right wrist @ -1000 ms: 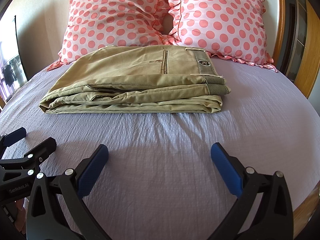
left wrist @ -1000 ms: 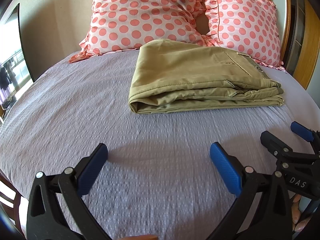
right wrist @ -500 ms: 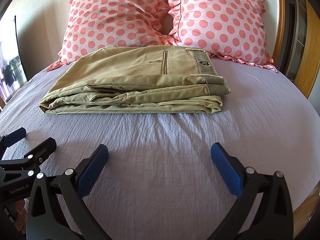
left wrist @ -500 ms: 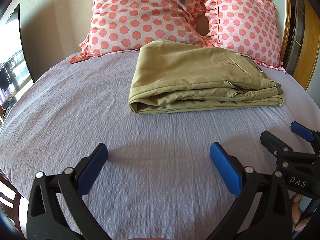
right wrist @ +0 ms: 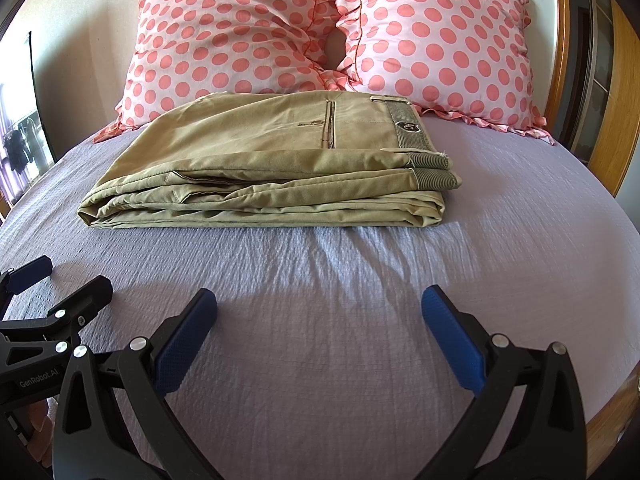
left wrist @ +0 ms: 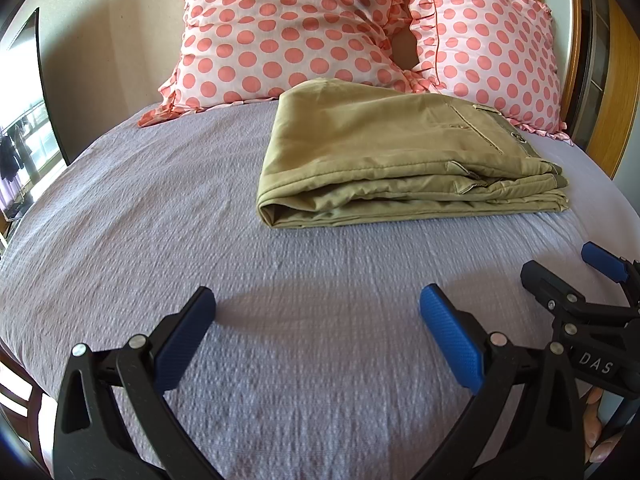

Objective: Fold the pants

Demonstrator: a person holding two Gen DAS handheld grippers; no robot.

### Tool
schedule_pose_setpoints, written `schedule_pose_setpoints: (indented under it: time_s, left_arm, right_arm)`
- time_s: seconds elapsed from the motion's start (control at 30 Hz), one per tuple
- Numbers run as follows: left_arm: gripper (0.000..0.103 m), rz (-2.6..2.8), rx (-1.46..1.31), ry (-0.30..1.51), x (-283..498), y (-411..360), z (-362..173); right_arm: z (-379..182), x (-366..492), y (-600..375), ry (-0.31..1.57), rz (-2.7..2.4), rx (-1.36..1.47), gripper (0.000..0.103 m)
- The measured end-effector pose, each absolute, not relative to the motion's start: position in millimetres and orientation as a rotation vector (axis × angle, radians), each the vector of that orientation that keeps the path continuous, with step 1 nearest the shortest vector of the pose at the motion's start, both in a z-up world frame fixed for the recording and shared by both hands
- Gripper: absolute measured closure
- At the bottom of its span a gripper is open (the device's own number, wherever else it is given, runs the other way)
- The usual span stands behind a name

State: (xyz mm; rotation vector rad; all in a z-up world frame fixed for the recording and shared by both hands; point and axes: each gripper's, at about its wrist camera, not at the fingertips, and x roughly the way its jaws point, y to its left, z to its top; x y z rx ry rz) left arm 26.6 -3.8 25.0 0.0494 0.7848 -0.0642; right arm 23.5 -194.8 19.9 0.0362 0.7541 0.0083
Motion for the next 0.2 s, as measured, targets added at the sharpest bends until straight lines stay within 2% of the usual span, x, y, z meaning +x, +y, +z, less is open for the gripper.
schedule_pose_setpoints:
  time_s: [0.2]
  left_arm:
    - [0.002, -0.064, 0.049, 0.785, 26.4, -4.3, 24.8]
  right_arm:
    - [19.8, 23.5, -194.8, 0.754, 0.008, 0.036, 0.001]
